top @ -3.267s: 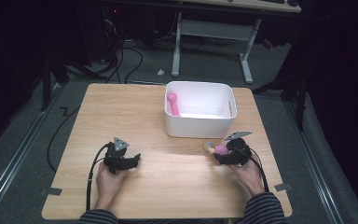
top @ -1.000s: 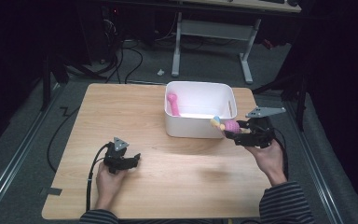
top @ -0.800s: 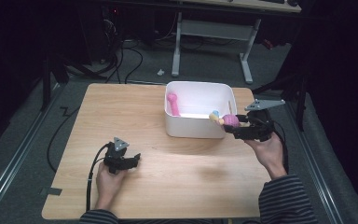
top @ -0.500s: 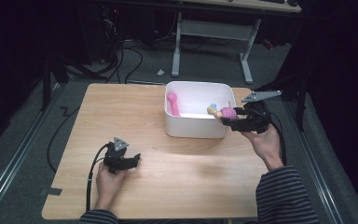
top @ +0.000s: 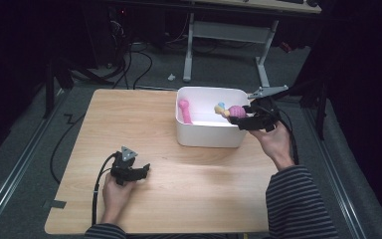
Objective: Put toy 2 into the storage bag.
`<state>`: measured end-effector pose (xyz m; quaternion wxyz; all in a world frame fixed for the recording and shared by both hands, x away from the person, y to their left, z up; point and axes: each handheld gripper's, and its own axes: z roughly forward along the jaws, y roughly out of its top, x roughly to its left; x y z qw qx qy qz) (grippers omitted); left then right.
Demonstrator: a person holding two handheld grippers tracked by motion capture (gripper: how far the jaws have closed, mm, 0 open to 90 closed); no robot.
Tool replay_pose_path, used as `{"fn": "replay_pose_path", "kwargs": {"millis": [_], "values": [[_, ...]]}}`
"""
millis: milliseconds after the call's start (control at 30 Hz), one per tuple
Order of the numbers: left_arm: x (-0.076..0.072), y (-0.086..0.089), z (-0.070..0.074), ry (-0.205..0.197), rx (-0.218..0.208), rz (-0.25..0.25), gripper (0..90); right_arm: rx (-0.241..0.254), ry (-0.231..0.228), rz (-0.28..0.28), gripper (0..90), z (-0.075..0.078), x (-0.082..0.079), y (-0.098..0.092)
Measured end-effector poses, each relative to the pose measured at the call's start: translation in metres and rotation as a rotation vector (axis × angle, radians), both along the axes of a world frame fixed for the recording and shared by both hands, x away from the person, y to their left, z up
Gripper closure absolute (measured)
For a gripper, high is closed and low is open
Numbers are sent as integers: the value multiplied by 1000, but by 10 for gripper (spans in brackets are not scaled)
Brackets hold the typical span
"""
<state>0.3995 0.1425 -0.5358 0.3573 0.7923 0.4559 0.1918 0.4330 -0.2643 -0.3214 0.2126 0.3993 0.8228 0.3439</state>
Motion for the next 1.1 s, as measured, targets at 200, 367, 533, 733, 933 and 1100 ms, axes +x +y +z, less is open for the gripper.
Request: {"fn": "replay_pose_path", "kwargs": {"millis": [200,367,533,733,933,1100], "values": [[0,0,0,0,0,0,259,-13,13,-6,350,-3,11,7],[0,0,0,0,0,0,260,-12,24,-9,349,-4,19,11],[0,0,0,1,-2,0,260,-26,43,0,348,-10,27,19],[0,0,0,0,-1,0,259,-51,68,10,345,-18,33,28],[0,0,0,1,0,-1,257,-66,87,7,343,-25,37,32],[0,0,0,0,2,0,257,-76,99,4,341,-26,39,35]]}}
